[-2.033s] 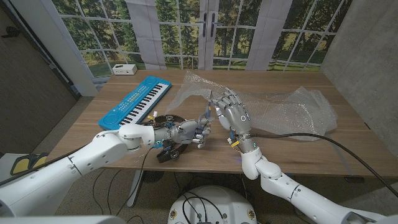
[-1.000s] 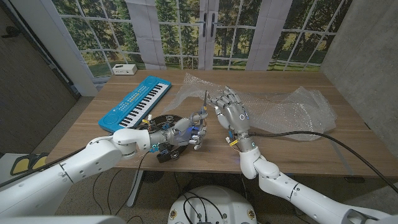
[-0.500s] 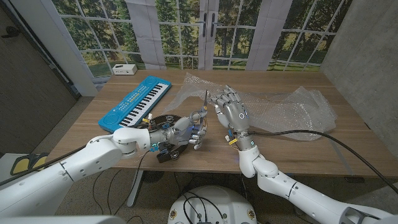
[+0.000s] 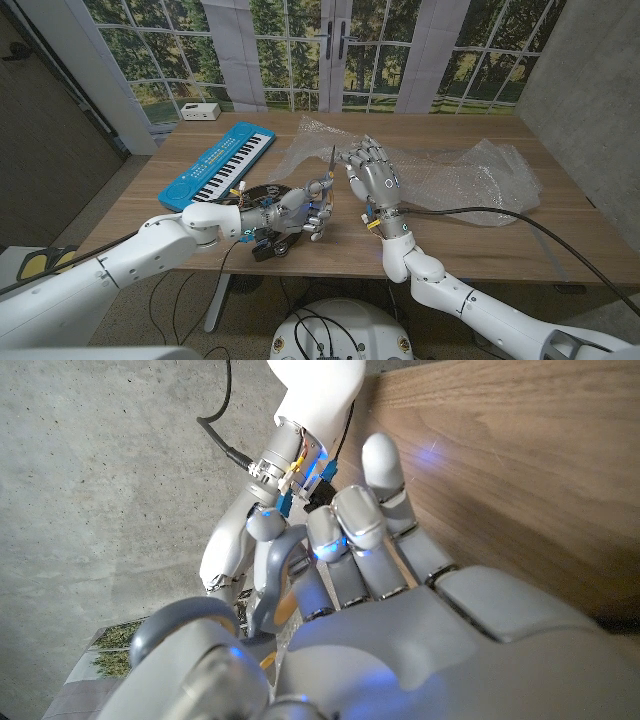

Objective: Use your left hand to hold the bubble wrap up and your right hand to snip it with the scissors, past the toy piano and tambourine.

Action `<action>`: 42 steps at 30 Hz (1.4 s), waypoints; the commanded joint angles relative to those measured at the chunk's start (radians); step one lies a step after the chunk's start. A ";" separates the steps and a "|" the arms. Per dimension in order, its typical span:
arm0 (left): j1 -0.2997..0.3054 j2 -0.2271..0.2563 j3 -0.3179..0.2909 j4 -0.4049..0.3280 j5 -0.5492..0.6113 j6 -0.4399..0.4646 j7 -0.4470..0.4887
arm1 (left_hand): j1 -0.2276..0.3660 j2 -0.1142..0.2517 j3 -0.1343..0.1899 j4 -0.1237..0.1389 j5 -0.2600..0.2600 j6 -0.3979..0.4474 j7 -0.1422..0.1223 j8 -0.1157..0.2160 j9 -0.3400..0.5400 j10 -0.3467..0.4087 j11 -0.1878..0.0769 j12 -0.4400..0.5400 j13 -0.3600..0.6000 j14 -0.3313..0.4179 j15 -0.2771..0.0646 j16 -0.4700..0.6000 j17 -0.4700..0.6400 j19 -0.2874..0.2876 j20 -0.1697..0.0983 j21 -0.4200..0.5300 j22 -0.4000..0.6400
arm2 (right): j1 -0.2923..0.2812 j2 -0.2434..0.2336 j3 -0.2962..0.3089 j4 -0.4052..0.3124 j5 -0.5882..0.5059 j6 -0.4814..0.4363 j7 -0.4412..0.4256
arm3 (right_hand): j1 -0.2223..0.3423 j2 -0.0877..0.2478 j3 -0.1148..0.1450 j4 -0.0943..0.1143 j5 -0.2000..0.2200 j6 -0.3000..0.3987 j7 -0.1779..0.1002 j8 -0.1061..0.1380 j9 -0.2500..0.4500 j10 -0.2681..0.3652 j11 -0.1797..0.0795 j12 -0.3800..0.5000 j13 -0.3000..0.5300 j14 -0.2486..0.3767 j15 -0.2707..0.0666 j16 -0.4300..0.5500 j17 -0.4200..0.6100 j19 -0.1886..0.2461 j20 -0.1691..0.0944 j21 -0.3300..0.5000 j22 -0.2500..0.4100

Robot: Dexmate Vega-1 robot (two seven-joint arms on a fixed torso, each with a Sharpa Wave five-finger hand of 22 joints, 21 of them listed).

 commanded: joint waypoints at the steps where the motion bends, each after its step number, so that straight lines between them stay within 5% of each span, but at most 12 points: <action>1: -0.008 0.014 -0.002 0.004 0.006 0.003 -0.021 | -0.010 0.003 -0.013 -0.002 0.005 -0.001 0.007 0.411 0.004 0.030 -0.040 0.001 0.003 -0.002 -0.013 0.005 0.005 0.006 -0.005 -0.002 0.003 | 0.002 0.043 0.018 -0.010 0.107 0.032 0.004 | 0.000 -0.006 0.002 0.006 -0.002 0.006 0.004 0.004 0.004 0.010 -0.005 0.007 -0.002 0.016 -0.196 -0.002 0.007 0.006 -0.034 0.010 0.003; 25: -0.067 -0.007 0.041 0.012 0.046 0.054 -0.043 | -0.001 0.006 -0.071 -0.034 0.019 -0.007 0.005 0.410 0.004 0.030 -0.039 0.001 0.003 -0.001 -0.013 0.005 0.005 0.004 -0.004 -0.002 0.011 | 0.017 0.057 0.001 -0.003 0.122 0.039 0.000 | 0.003 -0.012 0.003 -0.003 -0.006 0.026 0.010 0.007 0.004 0.032 -0.005 0.018 -0.010 0.033 -0.196 -0.004 0.019 0.014 -0.019 0.012 0.002; 42: -0.063 -0.010 0.039 0.017 0.043 0.046 -0.040 | -0.018 -0.002 -0.163 -0.060 0.033 -0.011 0.007 0.410 0.004 0.029 -0.038 0.002 0.003 -0.005 -0.012 0.006 0.006 0.005 -0.002 -0.008 0.012 | 0.011 0.036 -0.008 -0.008 0.101 0.011 0.002 | 0.005 -0.012 0.003 -0.009 -0.008 0.029 0.011 0.004 0.004 0.031 -0.003 0.020 -0.013 0.038 -0.196 -0.008 0.026 0.012 -0.016 0.010 0.002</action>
